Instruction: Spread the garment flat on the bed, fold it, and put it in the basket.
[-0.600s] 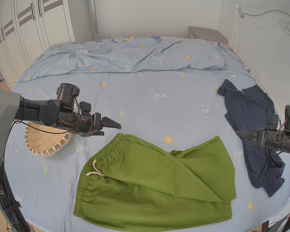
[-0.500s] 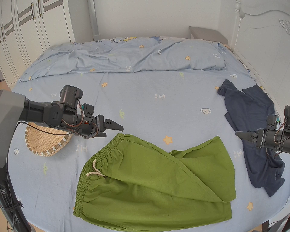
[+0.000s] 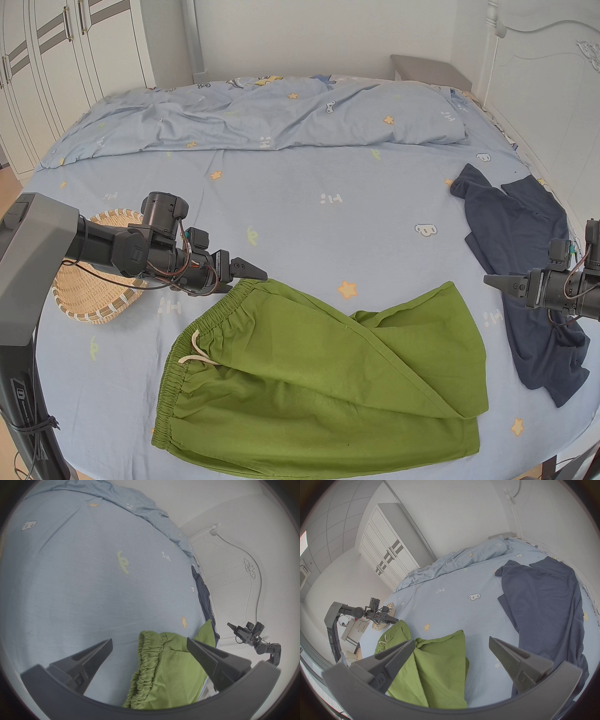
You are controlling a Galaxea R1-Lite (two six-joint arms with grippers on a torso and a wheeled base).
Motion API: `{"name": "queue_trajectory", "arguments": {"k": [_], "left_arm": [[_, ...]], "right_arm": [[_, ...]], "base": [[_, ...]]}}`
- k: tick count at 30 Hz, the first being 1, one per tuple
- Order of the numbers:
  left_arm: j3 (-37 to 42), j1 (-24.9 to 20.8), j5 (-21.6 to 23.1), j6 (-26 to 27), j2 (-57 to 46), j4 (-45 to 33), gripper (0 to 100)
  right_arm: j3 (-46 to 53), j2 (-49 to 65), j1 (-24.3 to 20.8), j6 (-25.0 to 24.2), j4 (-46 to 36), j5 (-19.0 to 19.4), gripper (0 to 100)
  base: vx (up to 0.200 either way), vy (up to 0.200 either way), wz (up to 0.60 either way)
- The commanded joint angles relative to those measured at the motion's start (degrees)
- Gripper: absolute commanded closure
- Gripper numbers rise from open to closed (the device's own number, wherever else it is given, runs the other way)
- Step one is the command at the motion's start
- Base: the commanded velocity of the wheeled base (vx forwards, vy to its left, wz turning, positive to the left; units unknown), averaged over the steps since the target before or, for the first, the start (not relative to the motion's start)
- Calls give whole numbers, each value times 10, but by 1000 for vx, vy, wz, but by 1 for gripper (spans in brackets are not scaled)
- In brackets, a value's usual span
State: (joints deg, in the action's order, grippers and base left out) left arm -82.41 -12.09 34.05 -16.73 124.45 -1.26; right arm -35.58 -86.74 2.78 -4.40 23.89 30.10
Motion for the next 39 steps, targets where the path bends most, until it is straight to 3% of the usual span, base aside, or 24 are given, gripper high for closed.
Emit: {"name": "queue_trajectory", "arguments": {"k": [1,4,5,16,31,39], "left_arm": [[1,-6,1,-4,4,0,0],[1,-9,0,-9,3,0,0],[1,-9,0,-9,3,0,100],[8,-3,1,-9,-6,0,100],[30,52,4,-28,-110,0,100],[30,53,6,-28,-111,0,100]], "right_arm": [[0,0,-1,0,0,0,0],[0,-1,-1,0,0,0,0],[0,-1,-1,0,0,0,0],[0,-2,-2,0,0,0,0],[1,-2,-2,0,-1,1,0],[10,-18,3,2,-1,1,0]], "base": [[0,0,0],[0,0,0],[0,0,0],[0,0,0],[0,0,0],[0,0,0]]}}
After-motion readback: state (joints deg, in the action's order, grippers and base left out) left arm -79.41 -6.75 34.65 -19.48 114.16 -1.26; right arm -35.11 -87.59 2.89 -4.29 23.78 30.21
